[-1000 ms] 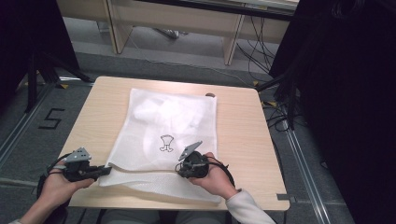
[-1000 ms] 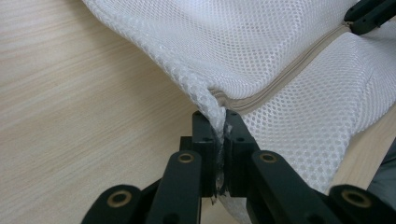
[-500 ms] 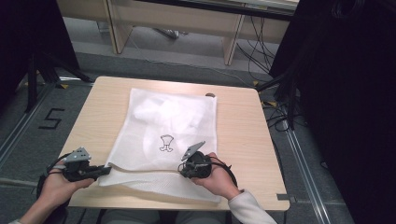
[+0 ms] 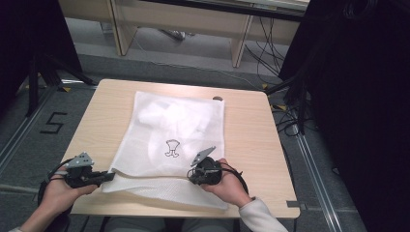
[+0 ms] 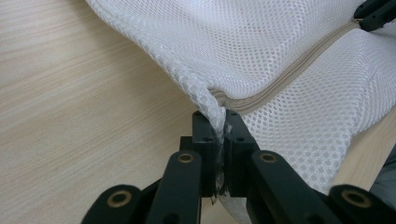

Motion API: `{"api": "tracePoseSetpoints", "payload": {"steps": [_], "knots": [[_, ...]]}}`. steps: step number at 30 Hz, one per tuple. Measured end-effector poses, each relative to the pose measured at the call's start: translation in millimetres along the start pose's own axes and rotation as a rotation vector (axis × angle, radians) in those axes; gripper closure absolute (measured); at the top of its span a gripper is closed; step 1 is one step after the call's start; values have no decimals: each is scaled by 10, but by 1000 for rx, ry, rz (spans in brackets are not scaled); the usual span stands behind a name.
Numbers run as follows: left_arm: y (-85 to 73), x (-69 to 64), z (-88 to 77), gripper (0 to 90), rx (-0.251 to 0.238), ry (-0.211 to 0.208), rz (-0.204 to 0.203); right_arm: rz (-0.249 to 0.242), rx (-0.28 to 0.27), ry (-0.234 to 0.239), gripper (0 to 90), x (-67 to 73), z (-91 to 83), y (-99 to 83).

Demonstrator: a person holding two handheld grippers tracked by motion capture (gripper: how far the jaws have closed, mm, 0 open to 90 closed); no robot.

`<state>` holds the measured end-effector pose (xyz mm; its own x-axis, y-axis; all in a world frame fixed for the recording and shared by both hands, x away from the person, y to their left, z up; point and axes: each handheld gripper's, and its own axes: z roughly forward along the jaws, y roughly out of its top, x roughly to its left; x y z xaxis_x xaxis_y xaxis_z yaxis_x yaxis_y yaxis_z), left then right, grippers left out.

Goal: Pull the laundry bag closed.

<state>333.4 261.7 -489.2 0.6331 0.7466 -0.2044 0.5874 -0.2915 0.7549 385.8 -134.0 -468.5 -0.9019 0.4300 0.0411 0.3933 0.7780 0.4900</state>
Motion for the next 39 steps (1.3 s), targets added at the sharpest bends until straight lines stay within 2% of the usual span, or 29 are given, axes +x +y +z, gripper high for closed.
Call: {"api": "tracePoseSetpoints", "payload": {"steps": [4,28,29,32,37,38,39], "knots": [[-2,-8,9,847,-12,2,-17,7,0,-2,824,-7,-3,-25],[-2,-3,7,847,-9,2,-19,15,-1,-9,824,-43,-72,-137],[-2,-4,7,848,-9,6,-17,27,2,-5,824,-40,-81,-140],[-4,-3,7,847,-10,5,-18,18,-3,-12,824,-52,-86,-148],[-3,-4,6,848,-9,6,-17,34,4,-16,825,-57,-107,-180],[-2,-4,6,847,-8,6,-18,24,-2,-15,825,-64,-107,-185],[-3,-4,6,847,-10,6,-18,38,0,-14,825,-58,-113,-192]]}}
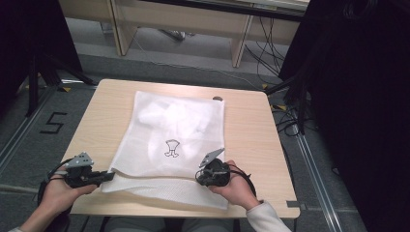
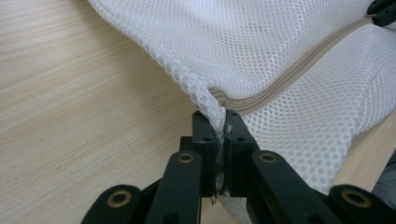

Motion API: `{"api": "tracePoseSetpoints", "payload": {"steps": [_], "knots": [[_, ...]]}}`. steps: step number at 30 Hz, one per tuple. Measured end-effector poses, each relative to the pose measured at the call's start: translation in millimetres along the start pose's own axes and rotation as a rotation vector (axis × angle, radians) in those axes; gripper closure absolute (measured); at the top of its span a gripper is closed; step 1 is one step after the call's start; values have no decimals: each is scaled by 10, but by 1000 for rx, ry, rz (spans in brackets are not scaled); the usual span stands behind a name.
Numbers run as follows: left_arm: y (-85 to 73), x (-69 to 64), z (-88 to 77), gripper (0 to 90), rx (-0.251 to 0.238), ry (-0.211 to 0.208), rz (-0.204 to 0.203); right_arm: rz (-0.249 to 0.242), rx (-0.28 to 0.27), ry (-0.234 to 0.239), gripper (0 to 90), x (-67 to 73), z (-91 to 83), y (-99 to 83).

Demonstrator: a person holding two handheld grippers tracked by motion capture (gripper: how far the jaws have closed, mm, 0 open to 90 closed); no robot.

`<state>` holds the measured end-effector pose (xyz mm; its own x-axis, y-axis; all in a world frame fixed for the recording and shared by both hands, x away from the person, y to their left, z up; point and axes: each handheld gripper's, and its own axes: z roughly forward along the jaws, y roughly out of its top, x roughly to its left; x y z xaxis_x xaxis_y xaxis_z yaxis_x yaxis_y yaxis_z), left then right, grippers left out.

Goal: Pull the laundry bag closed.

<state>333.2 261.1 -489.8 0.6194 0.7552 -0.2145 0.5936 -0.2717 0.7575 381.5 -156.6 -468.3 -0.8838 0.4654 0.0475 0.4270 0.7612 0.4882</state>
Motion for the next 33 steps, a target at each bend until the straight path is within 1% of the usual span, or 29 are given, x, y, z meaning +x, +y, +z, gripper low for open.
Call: {"api": "tracePoseSetpoints", "payload": {"steps": [1,3,4,5,6,7,8,9,10,11,12,13,14,15,16,17,18,19,20,22,23,27,28,29,31,32,33], "knots": [[-1,0,0,847,-1,1,1,-10,-2,-3,826,-11,-3,-6],[0,2,1,847,0,-2,1,-4,0,0,826,-15,-12,-18],[2,0,0,848,2,0,1,-6,-2,-7,826,-15,-14,-24],[2,0,-1,848,2,1,1,0,1,0,827,-14,-19,-28],[0,4,0,847,1,-1,4,-9,1,-7,841,-18,-20,-31],[0,7,-3,848,0,11,9,-4,8,1,864,-20,-22,-34],[1,32,-24,848,22,26,32,11,17,-19,886,-12,-37,-42],[-2,38,-26,848,14,36,18,12,22,-37,900,-22,-46,-57],[-3,52,-39,848,15,33,17,36,21,-46,900,-39,-57,-77],[0,48,-37,848,12,28,13,32,3,-38,900,-80,-68,-90],[3,39,-29,848,15,35,22,45,-1,-39,900,-93,-88,-96],[4,31,-24,848,19,32,30,56,-1,-47,900,-89,-97,-96],[5,29,-25,848,24,31,37,56,2,-43,900,-89,-107,-87],[4,27,-19,848,21,36,30,36,-11,-35,900,-95,-100,-84],[0,23,-15,848,13,29,20,47,-4,-49,900,-84,-106,-81],[-4,19,-8,848,3,32,16,47,-5,-43,900,-80,-98,-79],[-2,22,-9,848,11,26,20,43,-8,-35,900,-77,-91,-77],[0,30,-18,848,29,27,40,43,-17,-30,888,-71,-81,-74],[-4,9,4,848,4,23,15,48,-18,-20,876,-61,-78,-68],[-1,7,4,848,13,23,19,28,-34,0,854,-52,-54,-46],[-2,6,3,848,14,25,16,33,-34,20,845,-39,-45,-36],[-6,7,8,848,15,26,17,4,-30,64,817,18,36,-2],[-5,4,11,848,14,25,17,-4,-21,69,811,32,58,3],[-12,0,22,848,-5,29,16,-10,-10,76,808,41,71,6],[-12,2,18,848,3,32,19,-23,3,73,805,52,108,8],[-12,0,22,848,-1,30,15,-21,13,63,803,58,117,8],[-6,1,13,848,15,32,17,-20,15,64,798,50,124,7]]}}
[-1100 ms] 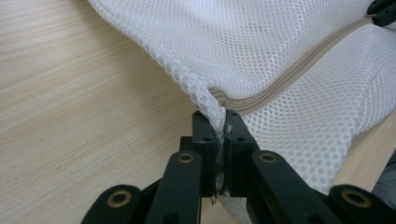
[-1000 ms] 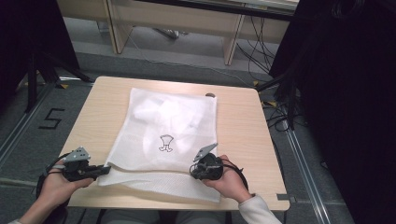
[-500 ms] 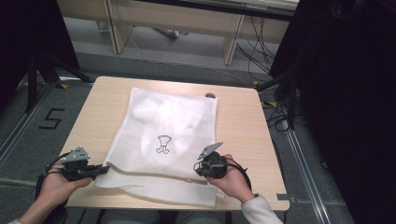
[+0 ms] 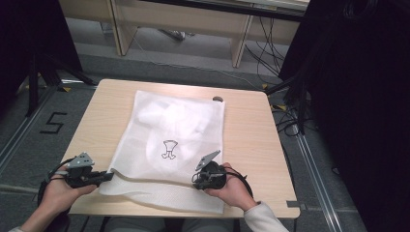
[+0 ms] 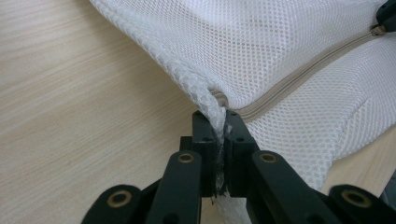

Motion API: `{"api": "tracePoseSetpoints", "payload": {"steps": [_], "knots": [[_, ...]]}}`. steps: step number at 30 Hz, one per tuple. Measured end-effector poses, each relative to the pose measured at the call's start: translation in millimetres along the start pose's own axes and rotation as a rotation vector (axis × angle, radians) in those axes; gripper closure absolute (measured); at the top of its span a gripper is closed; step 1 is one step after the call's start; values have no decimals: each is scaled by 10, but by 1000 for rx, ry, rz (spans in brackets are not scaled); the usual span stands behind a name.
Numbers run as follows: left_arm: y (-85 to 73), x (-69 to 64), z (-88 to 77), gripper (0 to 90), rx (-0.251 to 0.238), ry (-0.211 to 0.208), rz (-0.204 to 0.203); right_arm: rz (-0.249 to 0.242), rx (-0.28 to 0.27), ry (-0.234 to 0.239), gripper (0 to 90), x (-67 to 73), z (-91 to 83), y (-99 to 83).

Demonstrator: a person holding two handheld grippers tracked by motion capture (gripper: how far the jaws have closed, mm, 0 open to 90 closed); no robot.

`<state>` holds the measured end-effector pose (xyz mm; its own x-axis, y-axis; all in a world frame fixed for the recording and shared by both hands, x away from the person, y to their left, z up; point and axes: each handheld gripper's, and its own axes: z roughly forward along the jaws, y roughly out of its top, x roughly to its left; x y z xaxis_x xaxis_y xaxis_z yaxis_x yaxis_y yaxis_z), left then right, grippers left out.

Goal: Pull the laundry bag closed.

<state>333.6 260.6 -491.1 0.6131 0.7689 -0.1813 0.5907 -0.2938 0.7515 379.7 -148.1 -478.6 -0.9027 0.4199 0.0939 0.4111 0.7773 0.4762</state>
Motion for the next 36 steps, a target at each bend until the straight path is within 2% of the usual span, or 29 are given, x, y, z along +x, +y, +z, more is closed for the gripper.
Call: {"api": "tracePoseSetpoints", "payload": {"steps": [4,6,10,12,13,14,16,20,22,23,24,32,36], "knots": [[3,15,-5,848,19,-7,22,-7,11,11,790,9,60,-1],[3,14,-5,848,20,-6,22,-5,29,18,789,27,92,2],[4,15,-6,848,24,-7,23,-5,28,21,806,19,103,1],[4,15,-6,848,24,-6,24,-7,32,9,818,30,104,1],[3,15,-7,848,25,-7,21,-3,42,19,819,40,104,6],[-1,12,-7,848,22,-6,11,-14,40,9,820,42,101,11],[-3,1,-2,848,5,8,2,-12,48,5,821,47,83,14],[-5,5,0,848,4,14,5,-9,47,1,822,35,16,8],[-1,8,-7,848,18,9,3,-6,53,-3,823,32,-19,2],[-8,4,4,848,-3,13,-1,-1,58,-1,823,32,-35,-5],[-3,20,-17,849,27,10,15,-4,59,-16,823,26,-43,-15],[-6,0,-5,848,14,4,-4,3,65,-28,823,-1,-135,-82],[-3,20,-16,848,31,5,17,4,83,-39,823,-2,-154,-108]]}}
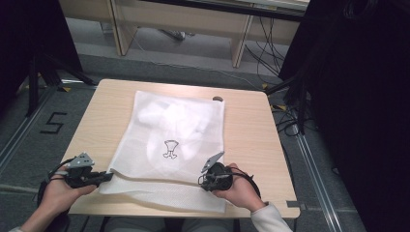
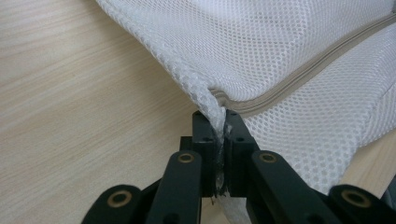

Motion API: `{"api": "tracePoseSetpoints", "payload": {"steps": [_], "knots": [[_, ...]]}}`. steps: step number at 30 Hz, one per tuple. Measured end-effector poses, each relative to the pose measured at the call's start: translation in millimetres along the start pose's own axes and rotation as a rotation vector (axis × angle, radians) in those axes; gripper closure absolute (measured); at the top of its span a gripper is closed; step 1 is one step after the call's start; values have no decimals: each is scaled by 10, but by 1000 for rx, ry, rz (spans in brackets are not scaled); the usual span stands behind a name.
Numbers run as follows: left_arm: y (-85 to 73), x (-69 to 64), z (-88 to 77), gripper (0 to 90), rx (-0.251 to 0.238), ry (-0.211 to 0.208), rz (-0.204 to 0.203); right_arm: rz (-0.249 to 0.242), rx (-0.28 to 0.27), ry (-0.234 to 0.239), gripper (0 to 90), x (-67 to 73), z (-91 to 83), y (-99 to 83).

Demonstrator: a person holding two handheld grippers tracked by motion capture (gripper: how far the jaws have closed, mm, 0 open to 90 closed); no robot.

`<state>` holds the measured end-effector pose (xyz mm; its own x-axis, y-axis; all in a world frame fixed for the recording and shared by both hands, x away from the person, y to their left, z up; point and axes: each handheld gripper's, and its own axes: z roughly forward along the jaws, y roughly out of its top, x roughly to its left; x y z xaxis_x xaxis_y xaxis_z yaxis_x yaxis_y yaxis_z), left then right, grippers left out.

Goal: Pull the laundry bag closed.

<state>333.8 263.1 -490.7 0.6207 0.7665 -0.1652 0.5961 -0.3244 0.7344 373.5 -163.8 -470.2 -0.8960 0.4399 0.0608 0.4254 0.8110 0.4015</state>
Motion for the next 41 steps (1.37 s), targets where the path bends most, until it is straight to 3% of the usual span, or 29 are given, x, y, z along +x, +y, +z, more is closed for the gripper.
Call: {"api": "tracePoseSetpoints", "payload": {"steps": [7,8,9,11,12,15,25,29,31,32,34,36,37,38,39,41], "knots": [[-8,-10,17,848,-17,9,-8,21,9,-24,823,-39,-54,-130],[-3,4,2,848,7,8,10,23,12,-35,823,-43,-61,-158],[-7,-6,15,848,-7,9,-2,24,15,-29,823,-53,-69,-185],[-1,0,7,848,13,5,3,31,14,-29,823,-73,-88,-237],[1,8,1,848,23,5,15,57,24,-44,823,-68,-102,-263],[-2,-3,16,848,15,2,-1,73,30,-42,823,-106,-120,-342],[-14,-25,50,846,-3,-2,2,91,35,-33,823,-159,-137,-429],[-35,-39,74,797,37,-11,17,93,16,-32,795,-157,-141,-439],[-42,-56,82,703,27,1,46,116,-43,-46,677,-176,-156,-464],[-42,-72,80,645,18,-3,35,127,-77,-51,636,-197,-176,-479],[-35,-84,58,555,-13,1,54,180,-146,-71,566,-236,-223,-507],[-35,-79,28,483,-53,7,65,222,-216,-108,532,-280,-254,-532],[-41,-88,26,453,-85,7,40,237,-240,-114,509,-301,-297,-548],[-31,-69,-10,431,-79,23,69,245,-297,-148,493,-326,-293,-563],[-27,-78,-12,422,-123,22,58,268,-321,-157,471,-342,-314,-574],[-12,-79,-35,392,-141,37,76,306,-342,-172,448,-368,-352,-596]]}}
